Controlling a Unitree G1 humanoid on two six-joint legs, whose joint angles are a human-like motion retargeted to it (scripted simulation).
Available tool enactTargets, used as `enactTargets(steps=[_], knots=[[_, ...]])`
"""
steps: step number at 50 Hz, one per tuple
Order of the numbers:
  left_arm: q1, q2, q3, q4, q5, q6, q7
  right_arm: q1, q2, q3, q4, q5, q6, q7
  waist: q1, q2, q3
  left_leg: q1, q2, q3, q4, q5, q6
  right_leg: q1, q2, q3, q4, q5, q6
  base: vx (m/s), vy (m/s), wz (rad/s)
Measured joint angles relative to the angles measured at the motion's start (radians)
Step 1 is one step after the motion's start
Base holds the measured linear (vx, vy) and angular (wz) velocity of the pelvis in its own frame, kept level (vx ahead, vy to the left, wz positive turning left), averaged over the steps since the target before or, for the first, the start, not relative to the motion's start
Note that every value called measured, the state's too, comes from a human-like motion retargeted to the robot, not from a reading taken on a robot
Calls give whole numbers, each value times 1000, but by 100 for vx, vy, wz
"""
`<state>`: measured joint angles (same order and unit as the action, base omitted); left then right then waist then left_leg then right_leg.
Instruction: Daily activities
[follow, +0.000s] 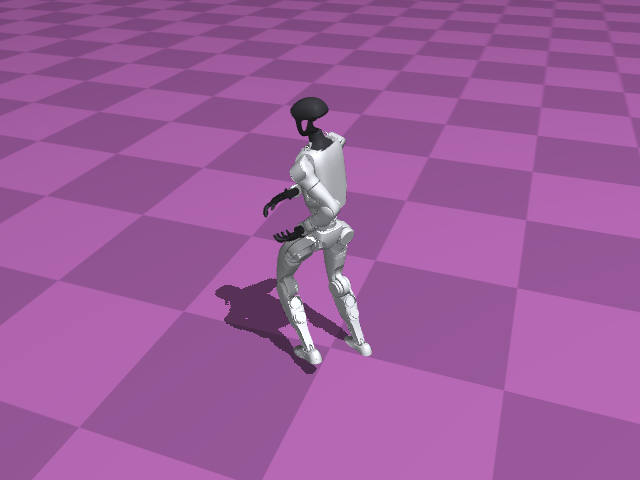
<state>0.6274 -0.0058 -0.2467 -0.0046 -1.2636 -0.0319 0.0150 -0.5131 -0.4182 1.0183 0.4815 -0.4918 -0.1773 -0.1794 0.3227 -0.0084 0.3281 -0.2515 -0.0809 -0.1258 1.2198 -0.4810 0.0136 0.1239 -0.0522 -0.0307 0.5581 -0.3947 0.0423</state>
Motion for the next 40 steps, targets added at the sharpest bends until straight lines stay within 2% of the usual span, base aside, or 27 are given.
enactTargets(steps=[5,9,13,15,20,27,35,40], knots=[[47,-4,22,76,-48,-14,28,-21,31,25,31,34,-5,9,79,11,-17,24,-28,-128,-85,-26,-7,-66,-21,76,10,28,40,-6,21,-107],[91,8,27,144,-71,-31,42,-42,58,45,27,42,-10,12,126,27,-49,110,-60,-252,-273,-71,-20,-152,-25,144,36,69,73,-11,23,-143],[101,29,24,191,-67,-43,64,-77,81,53,-22,35,-11,-8,113,33,-69,176,-57,-260,-457,-151,11,-270,-48,145,93,106,91,-16,24,-156],[94,38,18,200,-60,-52,88,-93,92,52,-60,26,-11,-35,91,35,-74,189,-34,-197,-522,-180,30,-334,-83,71,123,126,72,-18,25,-184],[38,63,23,170,-14,-94,192,-104,97,25,-162,-3,-19,-131,19,18,-96,191,29,21,-632,-170,56,-419,-168,-128,127,51,-2,-19,21,-220],[-43,138,43,83,118,-142,296,-13,72,-68,-159,-11,-12,-196,-77,-30,-166,224,92,358,-783,-103,58,-355,-236,-406,69,-21,-46,-19,7,-271],[-101,188,76,56,321,-154,350,123,43,-187,-44,-18,2,-171,-133,-86,-260,326,85,765,-996,-8,68,-239,-326,-680,75,-26,-72,-15,-8,-308],[-106,169,95,99,432,-153,362,206,34,-257,53,-27,17,-142,-172,-104,-318,382,54,995,-1103,59,69,-206,-333,-792,26,8,-64,-9,-17,-305]])
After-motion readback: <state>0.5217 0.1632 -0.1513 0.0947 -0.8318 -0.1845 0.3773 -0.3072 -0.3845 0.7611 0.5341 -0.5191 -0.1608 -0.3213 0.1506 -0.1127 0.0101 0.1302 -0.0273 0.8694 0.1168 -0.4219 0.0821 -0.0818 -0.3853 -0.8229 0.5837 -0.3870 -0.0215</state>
